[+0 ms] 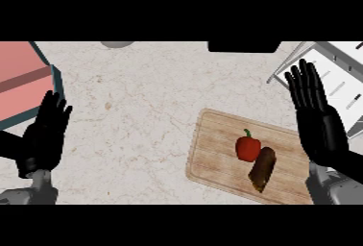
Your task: Pick the bell pepper from the cutting board and place it in the tiered basket
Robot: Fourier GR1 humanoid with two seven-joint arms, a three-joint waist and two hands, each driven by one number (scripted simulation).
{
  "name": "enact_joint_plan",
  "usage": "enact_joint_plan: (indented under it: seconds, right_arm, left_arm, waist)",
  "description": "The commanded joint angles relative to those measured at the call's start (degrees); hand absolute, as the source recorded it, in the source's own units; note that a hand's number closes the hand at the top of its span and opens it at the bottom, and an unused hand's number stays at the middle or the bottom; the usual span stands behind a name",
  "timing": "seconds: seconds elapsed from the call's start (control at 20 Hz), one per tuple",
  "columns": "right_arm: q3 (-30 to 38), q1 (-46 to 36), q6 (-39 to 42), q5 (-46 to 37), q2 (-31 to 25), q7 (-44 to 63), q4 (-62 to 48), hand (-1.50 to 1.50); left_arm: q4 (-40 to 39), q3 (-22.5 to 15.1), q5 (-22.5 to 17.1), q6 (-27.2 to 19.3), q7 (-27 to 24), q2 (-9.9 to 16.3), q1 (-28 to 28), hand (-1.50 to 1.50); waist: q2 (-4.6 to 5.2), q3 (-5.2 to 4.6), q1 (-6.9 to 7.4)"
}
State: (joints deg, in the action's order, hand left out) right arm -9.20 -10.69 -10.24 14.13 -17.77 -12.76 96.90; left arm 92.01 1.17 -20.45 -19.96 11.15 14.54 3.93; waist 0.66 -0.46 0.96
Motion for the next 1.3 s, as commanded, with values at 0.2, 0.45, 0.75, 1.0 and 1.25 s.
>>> enact_joint_plan:
  seconds: [0.2, 0.45, 0.75, 1.0, 1.25]
  right_arm:
    - [9.6, 5.3, -21.0, -14.8, -4.6, 7.2, 0.8, 1.50]
    - [22.7, 12.9, -42.6, -14.3, 5.6, 11.7, -3.1, -1.50]
    - [9.2, 25.1, -55.1, -29.9, 17.0, 12.1, 15.0, -1.50]
    - [-0.5, 37.4, -47.5, -37.9, 17.6, 24.4, 12.3, -1.50]
    - [-5.4, 44.9, -40.0, -47.6, 15.4, 33.6, 11.0, -1.50]
  left_arm:
    - [-4.7, -6.1, 9.6, 1.5, -3.7, 2.9, -8.3, 0.00]
    - [-5.1, -6.7, 10.1, 1.9, -4.2, 3.2, -10.9, 0.00]
    - [-9.6, -12.0, 14.3, 1.8, -7.9, -0.4, -9.0, 0.00]
    - [-8.7, -11.7, 14.5, 2.0, -7.5, 0.0, -8.2, 0.00]
    - [-8.8, -13.7, 16.0, 1.6, -9.3, -1.3, -8.6, 0.00]
  waist:
    - [-0.93, 0.08, -4.85]
    - [-1.26, 0.33, -8.45]
    - [-0.96, 0.11, -3.49]
    - [-0.17, -0.09, -1.66]
    - [0.73, -0.40, 0.07]
